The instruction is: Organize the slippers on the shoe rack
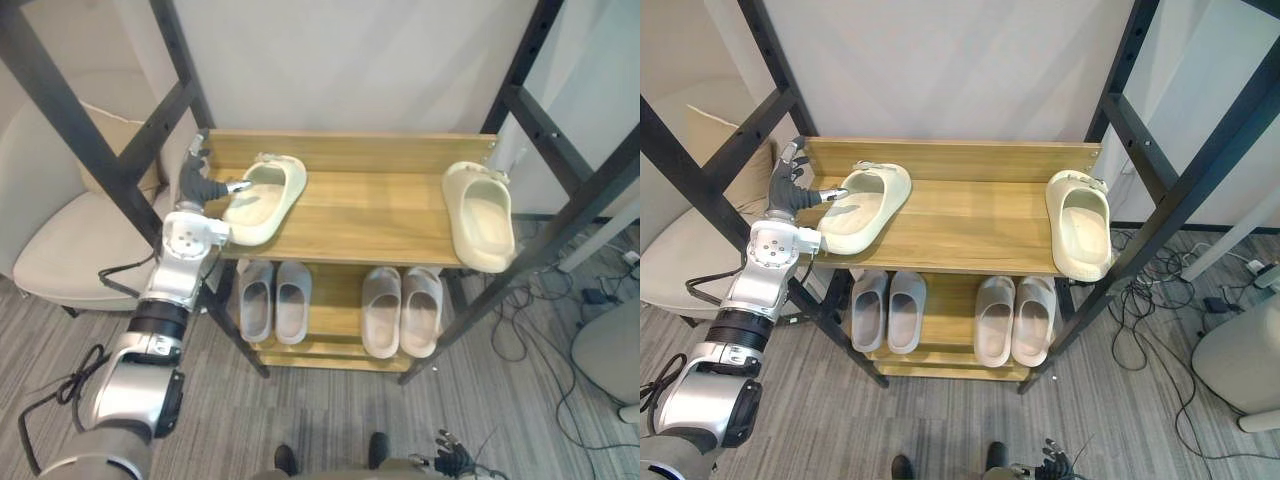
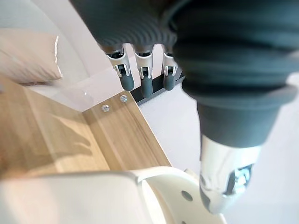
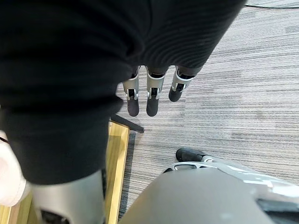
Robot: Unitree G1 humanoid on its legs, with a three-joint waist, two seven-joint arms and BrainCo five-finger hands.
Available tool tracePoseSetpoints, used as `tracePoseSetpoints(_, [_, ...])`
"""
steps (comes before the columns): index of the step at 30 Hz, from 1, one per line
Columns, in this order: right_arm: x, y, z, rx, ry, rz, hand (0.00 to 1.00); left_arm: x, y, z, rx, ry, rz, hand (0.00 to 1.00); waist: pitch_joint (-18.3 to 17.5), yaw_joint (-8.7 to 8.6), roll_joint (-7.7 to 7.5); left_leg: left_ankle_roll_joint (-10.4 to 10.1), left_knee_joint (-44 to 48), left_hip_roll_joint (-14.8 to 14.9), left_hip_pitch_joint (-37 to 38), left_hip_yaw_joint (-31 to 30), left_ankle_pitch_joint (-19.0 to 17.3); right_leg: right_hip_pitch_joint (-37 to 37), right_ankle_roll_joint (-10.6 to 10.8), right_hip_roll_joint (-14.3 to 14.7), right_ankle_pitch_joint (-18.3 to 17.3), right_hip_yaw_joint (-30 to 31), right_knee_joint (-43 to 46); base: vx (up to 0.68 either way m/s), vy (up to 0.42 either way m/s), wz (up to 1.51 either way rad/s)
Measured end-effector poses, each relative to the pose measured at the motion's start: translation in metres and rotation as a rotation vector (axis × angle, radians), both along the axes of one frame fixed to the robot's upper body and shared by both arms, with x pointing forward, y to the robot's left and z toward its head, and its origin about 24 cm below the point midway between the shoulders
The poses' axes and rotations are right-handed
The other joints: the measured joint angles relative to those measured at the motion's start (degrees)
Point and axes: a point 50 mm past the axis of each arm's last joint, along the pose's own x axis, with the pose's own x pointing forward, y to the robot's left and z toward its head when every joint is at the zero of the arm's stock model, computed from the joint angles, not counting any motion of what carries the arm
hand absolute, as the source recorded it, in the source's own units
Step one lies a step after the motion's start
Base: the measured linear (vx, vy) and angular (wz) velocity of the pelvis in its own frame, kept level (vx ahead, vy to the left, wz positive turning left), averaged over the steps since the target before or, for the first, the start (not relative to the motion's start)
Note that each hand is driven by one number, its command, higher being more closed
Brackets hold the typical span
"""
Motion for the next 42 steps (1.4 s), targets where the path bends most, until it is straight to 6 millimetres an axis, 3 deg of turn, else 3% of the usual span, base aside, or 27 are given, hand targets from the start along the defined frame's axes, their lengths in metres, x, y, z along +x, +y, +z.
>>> tracePoseSetpoints(35, [0.001,0.003,-0.001,0.0,0.012,0.043,0.0,-0.011,0.005,-0.004,-0.006,-0.017,0.005,0.0,-0.08,-0.22,-0.29,0.39,0.2,-0.02,2.05,-2.15,0.07,2.92,0.19,0.01,-0.52,-2.13,0.05,0.0,-0.006,0.03])
tracePoseSetpoints(42, [0.002,0.003,-0.001,0.001,0.014,0.044,0.0,-0.007,-0.004,-0.011,0.06,0.02,-0.018,0.0,-0.09,-0.49,-0.32,0.34,0.21,0.0,1.95,-1.9,0.02,2.75,0.2,0.03,-0.54,-1.94,0.07,0.0,-0.001,-0.01])
